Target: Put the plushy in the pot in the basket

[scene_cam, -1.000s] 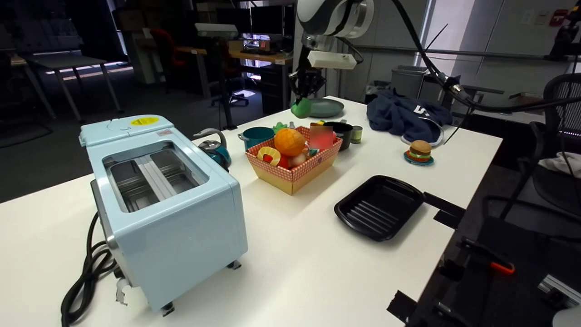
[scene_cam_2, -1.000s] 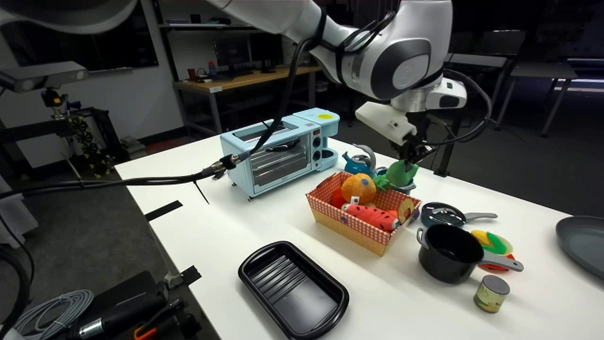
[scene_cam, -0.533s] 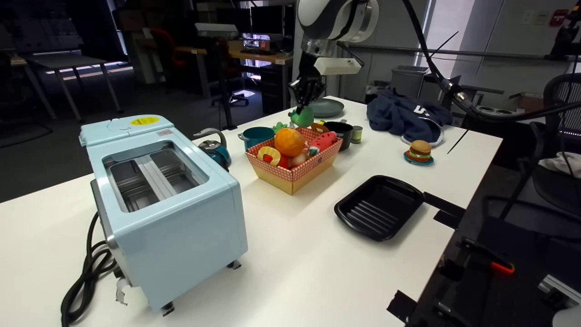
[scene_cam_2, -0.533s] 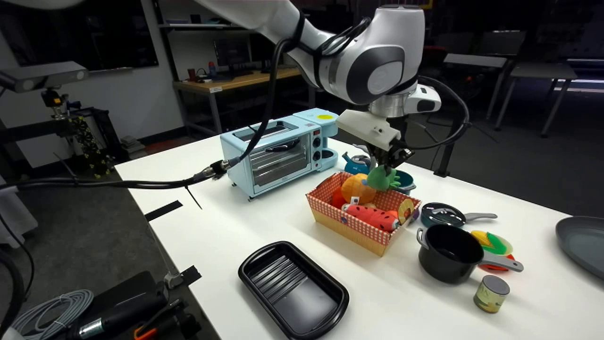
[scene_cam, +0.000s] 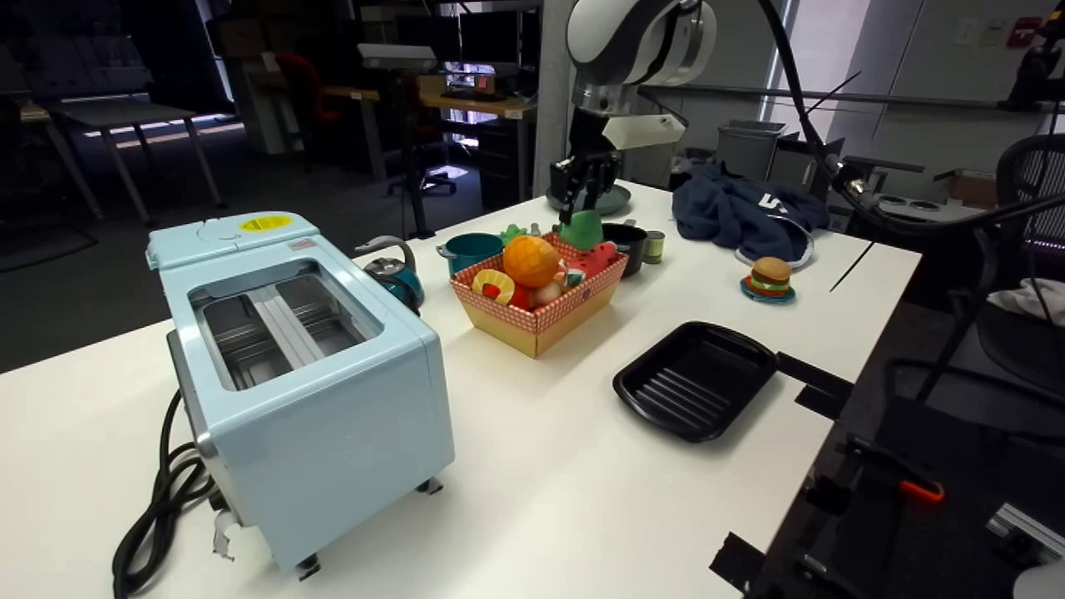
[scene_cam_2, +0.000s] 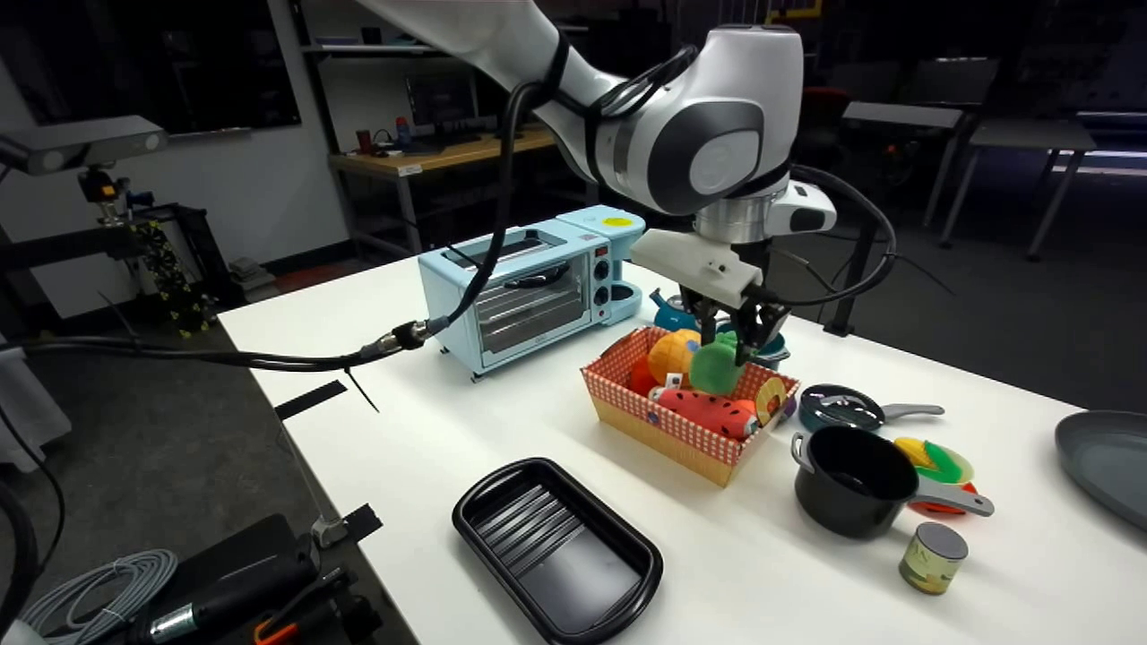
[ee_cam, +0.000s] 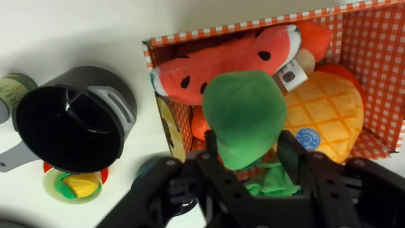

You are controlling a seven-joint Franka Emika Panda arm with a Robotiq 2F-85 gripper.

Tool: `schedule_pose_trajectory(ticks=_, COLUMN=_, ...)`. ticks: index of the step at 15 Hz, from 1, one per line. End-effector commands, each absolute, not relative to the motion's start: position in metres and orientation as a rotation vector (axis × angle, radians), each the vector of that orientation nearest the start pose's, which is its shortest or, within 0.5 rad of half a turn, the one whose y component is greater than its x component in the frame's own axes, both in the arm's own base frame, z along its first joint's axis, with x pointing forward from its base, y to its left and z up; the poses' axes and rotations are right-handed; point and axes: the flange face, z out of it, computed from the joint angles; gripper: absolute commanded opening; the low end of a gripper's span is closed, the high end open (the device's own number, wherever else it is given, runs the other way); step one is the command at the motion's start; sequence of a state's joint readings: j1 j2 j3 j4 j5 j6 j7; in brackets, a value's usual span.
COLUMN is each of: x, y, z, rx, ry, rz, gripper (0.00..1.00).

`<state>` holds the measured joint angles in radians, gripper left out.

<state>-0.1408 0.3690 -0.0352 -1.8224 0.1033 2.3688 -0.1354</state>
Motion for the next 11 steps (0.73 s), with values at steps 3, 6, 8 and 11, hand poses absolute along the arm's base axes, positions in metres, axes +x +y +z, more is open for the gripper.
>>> schedule_pose_trajectory(ticks=3, x=0.631, y=-0.120, z=0.363, rx=-3.117, ry=0.139, rz=-0.320, gripper=0.99)
schedule_pose_trajectory(ticks=6, x=0.630, y=-0.124, z=0.366, rx=-3.148, ry=0.073, rz=-0.341, gripper=1.00)
schedule_pose_trajectory(ticks=8, x=0.630, y=-0.127, z=0.370, rx=-3.169, ry=0.036, rz=-0.333, gripper=1.00)
schedule_pose_trajectory(ticks=11, x=0.639, y=-0.125, z=0.365, rx=-3.151, ry=0.074, rz=-0.305, gripper=1.00)
